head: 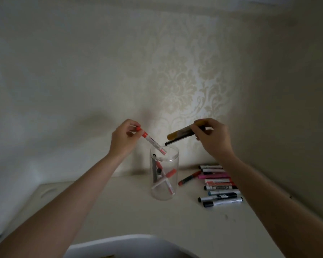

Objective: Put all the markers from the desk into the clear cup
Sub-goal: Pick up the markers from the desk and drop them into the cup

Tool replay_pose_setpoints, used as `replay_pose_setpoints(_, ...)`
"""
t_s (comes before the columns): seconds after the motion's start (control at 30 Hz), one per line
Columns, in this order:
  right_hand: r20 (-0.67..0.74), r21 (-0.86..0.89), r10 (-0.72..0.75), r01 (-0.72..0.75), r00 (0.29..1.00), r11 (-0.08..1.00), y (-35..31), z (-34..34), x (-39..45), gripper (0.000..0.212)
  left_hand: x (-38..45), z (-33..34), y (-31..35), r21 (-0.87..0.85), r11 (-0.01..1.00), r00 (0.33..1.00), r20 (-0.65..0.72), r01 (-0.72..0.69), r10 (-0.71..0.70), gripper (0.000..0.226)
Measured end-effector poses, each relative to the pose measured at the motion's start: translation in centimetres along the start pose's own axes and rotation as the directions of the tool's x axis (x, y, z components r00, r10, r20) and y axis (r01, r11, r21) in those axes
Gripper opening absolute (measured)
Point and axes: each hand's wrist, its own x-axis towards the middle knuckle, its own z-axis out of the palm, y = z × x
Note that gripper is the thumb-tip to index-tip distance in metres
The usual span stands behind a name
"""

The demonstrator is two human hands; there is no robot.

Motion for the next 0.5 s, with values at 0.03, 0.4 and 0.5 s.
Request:
replay_pose_setpoints(0.03,0.026,-0.04,-0.006,0.007,1.0,0.999,0.2,0.4,0.2,0.017,-0.1,0.0,-0.1,0.045,0.999,1.0,0.021,-0.023,0.022,0.011)
replay_pose_setpoints(0.4,0.376,-0.507,0.144,0.073,0.915,0.859,1.3,5.6,1.6,0.029,-1.0,3.2,-1.3,0.289,0.955,0.896,0.439,-0.07,-0.067,0.02)
replay_pose_setpoints(0.5,0.344,-0.498,0.122,0.071,0.931,0.864,2.5,5.8,1.3,0.041,-1.4,2.9,-0.8,0.239,0.97,0.933,0.359,-0.049,-0.041,0.018)
